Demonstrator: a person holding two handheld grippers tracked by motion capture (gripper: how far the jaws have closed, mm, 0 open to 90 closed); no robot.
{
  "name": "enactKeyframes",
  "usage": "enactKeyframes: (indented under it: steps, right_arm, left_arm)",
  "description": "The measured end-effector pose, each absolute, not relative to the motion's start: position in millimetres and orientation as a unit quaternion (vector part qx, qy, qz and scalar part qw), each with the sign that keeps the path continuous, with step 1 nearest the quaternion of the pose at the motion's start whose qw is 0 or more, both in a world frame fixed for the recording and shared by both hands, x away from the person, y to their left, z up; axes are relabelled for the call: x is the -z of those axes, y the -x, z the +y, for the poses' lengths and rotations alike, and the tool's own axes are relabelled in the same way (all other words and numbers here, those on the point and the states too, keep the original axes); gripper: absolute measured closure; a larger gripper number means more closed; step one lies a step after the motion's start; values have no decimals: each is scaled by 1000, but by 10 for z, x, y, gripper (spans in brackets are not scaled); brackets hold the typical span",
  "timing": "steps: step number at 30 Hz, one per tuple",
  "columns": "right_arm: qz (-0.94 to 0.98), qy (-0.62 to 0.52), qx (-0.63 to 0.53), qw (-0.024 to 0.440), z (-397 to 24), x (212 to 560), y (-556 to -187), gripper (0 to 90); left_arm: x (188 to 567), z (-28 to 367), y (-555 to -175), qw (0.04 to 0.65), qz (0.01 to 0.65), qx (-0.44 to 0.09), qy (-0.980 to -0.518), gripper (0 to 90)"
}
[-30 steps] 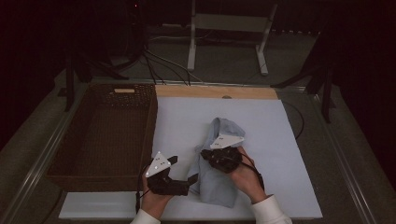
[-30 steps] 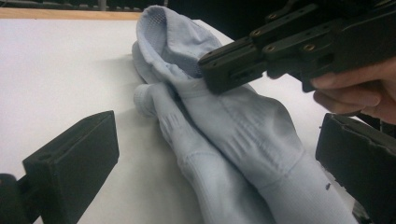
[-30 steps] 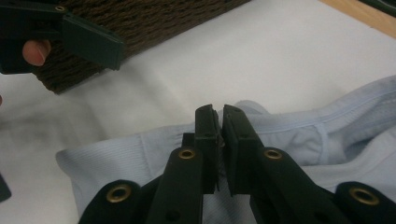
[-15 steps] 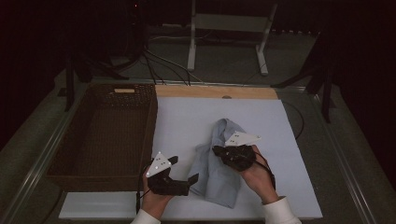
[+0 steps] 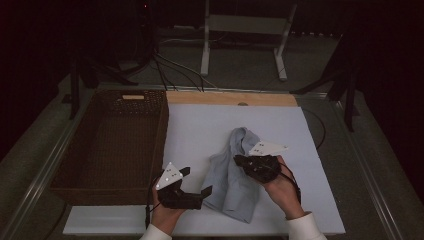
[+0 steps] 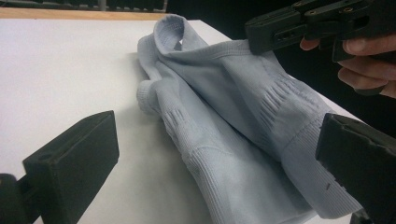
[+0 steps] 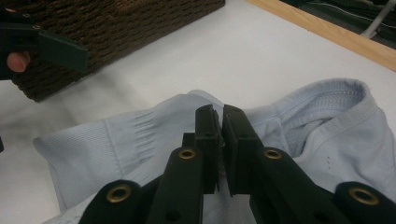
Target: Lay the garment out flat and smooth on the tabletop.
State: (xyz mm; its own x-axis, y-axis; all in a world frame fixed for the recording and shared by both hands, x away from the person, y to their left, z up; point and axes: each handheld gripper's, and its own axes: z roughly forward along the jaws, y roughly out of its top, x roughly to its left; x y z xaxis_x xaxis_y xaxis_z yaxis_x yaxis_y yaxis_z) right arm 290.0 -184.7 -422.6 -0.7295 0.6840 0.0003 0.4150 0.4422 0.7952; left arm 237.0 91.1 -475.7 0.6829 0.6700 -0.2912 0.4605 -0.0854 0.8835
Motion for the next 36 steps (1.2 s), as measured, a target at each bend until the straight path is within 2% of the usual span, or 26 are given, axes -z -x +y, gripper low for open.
enactKeyframes:
  steps: [19,36]
  right_arm:
    - [820,-351,-418,172,-2094,4188,-2900,849]
    - [796,-392,-424,184,-2481,4206,-2867,849]
  left_arm:
    - [4758,916,-2372,555,388,-95,-729,6]
    - [4760,911,-2370,554,388,-95,-731,6]
